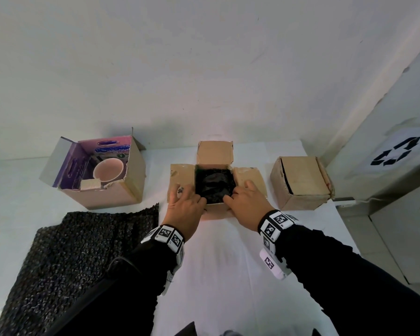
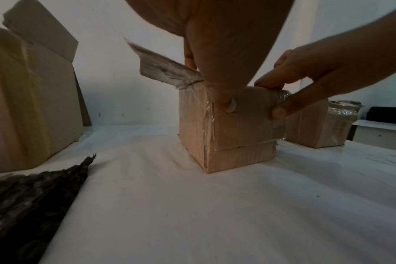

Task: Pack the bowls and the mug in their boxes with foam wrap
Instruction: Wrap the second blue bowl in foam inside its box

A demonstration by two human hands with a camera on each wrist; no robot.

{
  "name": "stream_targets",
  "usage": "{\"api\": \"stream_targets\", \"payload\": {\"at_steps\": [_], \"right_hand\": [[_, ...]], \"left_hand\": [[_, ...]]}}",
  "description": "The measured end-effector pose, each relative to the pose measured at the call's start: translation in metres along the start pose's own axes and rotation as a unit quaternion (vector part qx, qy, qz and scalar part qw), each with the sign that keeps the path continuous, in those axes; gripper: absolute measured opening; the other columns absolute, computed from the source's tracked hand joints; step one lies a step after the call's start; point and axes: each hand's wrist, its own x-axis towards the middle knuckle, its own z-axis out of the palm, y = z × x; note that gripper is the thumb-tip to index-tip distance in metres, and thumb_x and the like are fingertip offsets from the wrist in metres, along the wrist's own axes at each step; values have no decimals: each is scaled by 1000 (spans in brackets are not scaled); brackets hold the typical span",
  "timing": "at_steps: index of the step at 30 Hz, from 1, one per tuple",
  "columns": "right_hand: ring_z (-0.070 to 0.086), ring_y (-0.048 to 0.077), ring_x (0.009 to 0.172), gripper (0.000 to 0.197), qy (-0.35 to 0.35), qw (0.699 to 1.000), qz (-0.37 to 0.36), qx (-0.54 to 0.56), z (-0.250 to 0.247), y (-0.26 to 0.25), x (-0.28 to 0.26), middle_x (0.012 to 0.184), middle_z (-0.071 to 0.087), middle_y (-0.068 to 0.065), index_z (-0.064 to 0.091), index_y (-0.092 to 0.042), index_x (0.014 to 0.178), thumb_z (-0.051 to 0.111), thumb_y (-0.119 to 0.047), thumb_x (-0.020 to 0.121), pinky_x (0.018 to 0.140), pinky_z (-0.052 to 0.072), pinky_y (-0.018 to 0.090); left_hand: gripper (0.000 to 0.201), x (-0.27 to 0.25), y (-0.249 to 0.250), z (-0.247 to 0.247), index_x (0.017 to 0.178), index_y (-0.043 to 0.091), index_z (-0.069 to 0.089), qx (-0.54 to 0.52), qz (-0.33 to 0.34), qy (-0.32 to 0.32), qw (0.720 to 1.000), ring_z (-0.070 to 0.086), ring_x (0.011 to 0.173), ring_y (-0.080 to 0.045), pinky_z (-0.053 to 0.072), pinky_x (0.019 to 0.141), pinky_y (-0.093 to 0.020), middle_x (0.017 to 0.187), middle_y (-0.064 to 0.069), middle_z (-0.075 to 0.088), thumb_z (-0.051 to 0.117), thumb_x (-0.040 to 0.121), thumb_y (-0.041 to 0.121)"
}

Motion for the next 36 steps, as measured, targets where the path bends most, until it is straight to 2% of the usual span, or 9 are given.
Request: {"api": "stream_targets", "payload": {"at_steps": [3, 7, 11, 15, 20, 26, 28, 31, 36], "right_hand": [[59, 23, 71, 23, 1, 1000, -13, 14, -7, 6, 3, 77, 63, 0, 58, -18, 88, 69, -33, 75, 68, 40, 36], [56, 24, 66, 24, 12, 1000, -21, 10, 1, 8, 0, 66, 60, 0, 51, -17, 89, 60, -36, 78, 73, 35, 39], [55, 25, 57, 41, 15, 999, -43, 29, 1, 8, 5, 66, 58, 3, 38, -14, 99, 63, -35, 74, 72, 40, 36], [52, 23, 71, 53, 15, 988, 0, 151, -15, 23, 22, 96, 53, 1, 35, -21, 102, 58, -62, 76, 72, 41, 36], [48, 18, 98, 86, -23, 992, 53, 114, -13, 41, 42, 107, 58, -6, 46, -24, 109, 33, -94, 61, 90, 31, 41], [34, 20, 114, 106, -92, 989, 65, 99, -7, 40, 51, 106, 60, 1, 51, -21, 122, 17, -99, 59, 90, 25, 43], [37, 20, 112, 102, -80, 988, 61, 115, -8, 41, 52, 112, 57, -1, 51, -22, 120, 24, -99, 59, 90, 28, 43], [45, 18, 100, 73, 22, 986, 34, 161, -8, 39, 43, 107, 53, -8, 51, -27, 106, 43, -88, 66, 86, 33, 39], [52, 17, 92, 36, 20, 985, -31, 168, 3, 18, 24, 93, 60, -9, 61, -26, 96, 51, -57, 80, 83, 27, 38]], "left_hand": [[18, 0, -2, 2, 83, 22, 54, -6, -11, 1, 1000, 53, 105, -26, 18, 104, -54, 81, 5, 60, 68, 79, 32], [14, 5, -5, 0, 75, 24, 59, -4, 5, 3, 1000, 51, 107, -26, 16, 105, -56, 76, 8, 59, 70, 78, 32], [11, 7, -7, -2, 74, 28, 65, -3, -2, 1, 1000, 45, 110, -27, 17, 104, -57, 90, 7, 58, 70, 77, 37], [16, 5, -6, 2, 88, 26, 59, -16, -7, 20, 1000, 51, 104, -26, 21, 101, -55, 84, 9, 59, 70, 78, 32], [19, 4, -7, 8, 99, 34, 60, -34, -1, 22, 999, 48, 106, -26, 21, 100, -57, 88, 10, 59, 66, 81, 29], [13, 7, -8, 9, 93, 36, 64, -59, -11, 40, 997, 47, 105, -24, 23, 98, -55, 87, 12, 60, 68, 80, 33], [13, 6, -6, 10, 93, 35, 63, -63, -18, 51, 997, 47, 105, -24, 24, 97, -53, 86, 13, 60, 67, 80, 34], [16, 6, -3, 10, 90, 28, 59, -65, -30, 61, 996, 50, 104, -23, 26, 94, -50, 84, 13, 60, 69, 80, 36], [12, 8, -1, 13, 82, 28, 62, -70, -35, 57, 995, 49, 105, -23, 26, 94, -50, 83, 14, 60, 71, 80, 36]]}}
